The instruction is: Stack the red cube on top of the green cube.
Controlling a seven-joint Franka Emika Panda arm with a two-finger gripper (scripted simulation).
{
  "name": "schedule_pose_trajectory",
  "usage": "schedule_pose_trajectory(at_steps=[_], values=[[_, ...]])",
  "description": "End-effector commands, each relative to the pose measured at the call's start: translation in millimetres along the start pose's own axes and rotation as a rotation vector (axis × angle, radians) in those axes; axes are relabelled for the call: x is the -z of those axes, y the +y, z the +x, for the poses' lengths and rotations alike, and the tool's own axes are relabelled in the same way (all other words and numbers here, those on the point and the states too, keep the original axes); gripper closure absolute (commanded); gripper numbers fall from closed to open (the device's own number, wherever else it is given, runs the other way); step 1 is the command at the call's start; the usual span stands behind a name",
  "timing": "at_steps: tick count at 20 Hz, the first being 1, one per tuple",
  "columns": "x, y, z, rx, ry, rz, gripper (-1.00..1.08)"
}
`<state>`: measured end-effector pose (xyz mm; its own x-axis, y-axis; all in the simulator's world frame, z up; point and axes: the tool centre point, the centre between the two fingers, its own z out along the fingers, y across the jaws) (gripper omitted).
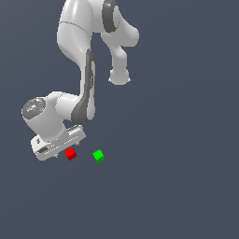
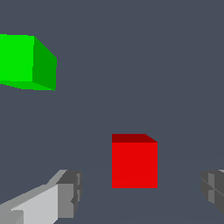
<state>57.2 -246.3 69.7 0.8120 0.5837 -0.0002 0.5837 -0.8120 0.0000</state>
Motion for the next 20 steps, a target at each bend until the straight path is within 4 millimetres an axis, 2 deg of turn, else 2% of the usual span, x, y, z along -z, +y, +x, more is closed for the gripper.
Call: schedule_pose_trajectory(at_steps=[1, 6, 14, 20], values=[[0, 0, 0, 0.0, 0.0, 0.0, -0.92], [-10, 0, 0, 0.0, 0.0, 0.0, -0.92], [-48, -2, 0, 0.0, 0.0, 0.0, -0.92], [-50, -1, 0, 0.0, 0.0, 0.0, -0.92]])
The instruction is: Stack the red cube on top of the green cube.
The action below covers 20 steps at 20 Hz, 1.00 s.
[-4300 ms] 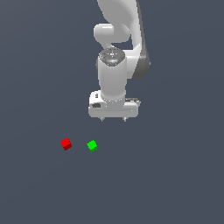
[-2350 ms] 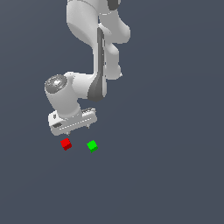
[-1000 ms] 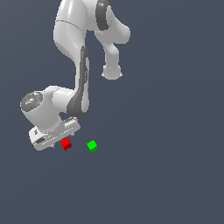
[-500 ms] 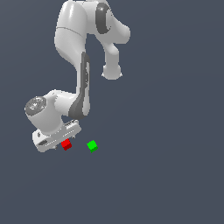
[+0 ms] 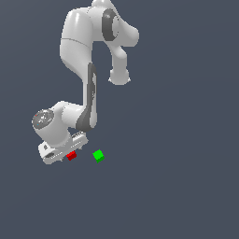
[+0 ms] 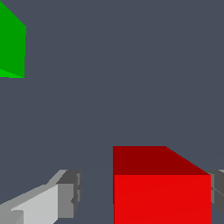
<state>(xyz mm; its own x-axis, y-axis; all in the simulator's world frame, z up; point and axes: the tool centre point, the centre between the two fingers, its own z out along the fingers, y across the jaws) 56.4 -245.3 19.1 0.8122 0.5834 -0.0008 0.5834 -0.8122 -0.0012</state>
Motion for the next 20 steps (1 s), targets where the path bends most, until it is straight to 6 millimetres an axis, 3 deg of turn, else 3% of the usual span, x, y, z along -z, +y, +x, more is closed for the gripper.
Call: schedule_pose_trajectory(at_steps=[1, 13, 20], values=[[1, 1, 0, 0.0, 0.001, -0.001, 1.08], [2, 1, 0, 0.0, 0.0, -0.001, 1.08], [25, 0, 0, 0.0, 0.0, -0.001, 1.08]])
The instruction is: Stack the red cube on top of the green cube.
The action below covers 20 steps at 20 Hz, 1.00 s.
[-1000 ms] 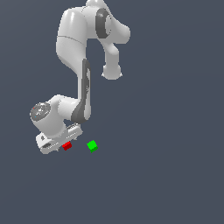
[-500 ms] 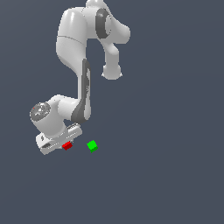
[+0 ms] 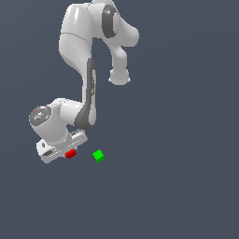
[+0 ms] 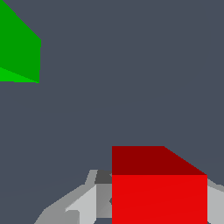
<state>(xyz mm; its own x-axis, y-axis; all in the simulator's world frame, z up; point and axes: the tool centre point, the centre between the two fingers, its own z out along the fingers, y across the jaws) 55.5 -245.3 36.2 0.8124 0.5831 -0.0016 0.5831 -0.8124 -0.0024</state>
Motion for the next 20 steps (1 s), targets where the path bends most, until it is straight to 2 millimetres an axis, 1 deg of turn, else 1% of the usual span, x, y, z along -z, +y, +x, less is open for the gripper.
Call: schedule_pose_trajectory(at_steps=[1, 6, 10, 14, 20], values=[[15, 0, 0, 0.0, 0.001, -0.002, 1.08], [52, 0, 0, 0.0, 0.001, -0.002, 1.08], [72, 0, 0, 0.0, 0.001, -0.002, 1.08], [83, 0, 0, 0.0, 0.002, -0.003, 1.08], [82, 0, 2, 0.0, 0.002, -0.003, 1.08]])
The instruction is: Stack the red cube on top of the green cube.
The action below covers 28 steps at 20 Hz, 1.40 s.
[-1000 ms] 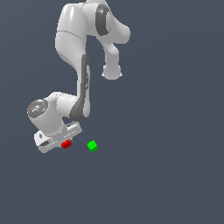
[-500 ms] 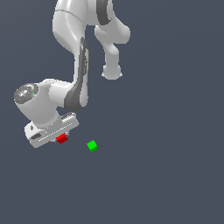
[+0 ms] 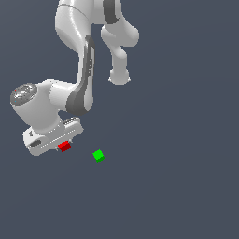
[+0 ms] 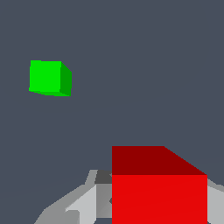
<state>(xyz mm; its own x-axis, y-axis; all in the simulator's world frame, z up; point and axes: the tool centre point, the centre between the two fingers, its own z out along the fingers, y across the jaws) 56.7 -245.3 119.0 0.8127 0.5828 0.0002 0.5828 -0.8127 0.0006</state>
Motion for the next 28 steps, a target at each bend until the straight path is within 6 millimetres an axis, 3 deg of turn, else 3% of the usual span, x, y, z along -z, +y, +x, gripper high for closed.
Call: schedule_pose_trajectory(at_steps=[1, 6, 16, 24, 25, 28], values=[[-1, -3, 2, 0.0, 0.0, 0.0, 1.08], [-12, -23, 18, 0.0, 0.0, 0.0, 1.08], [-49, -92, 77, 0.001, 0.0, 0.001, 1.08], [-59, -107, 93, 0.001, 0.0, 0.001, 1.08], [-59, -107, 93, 0.001, 0.0, 0.001, -0.92], [-59, -107, 93, 0.001, 0.0, 0.001, -0.92]])
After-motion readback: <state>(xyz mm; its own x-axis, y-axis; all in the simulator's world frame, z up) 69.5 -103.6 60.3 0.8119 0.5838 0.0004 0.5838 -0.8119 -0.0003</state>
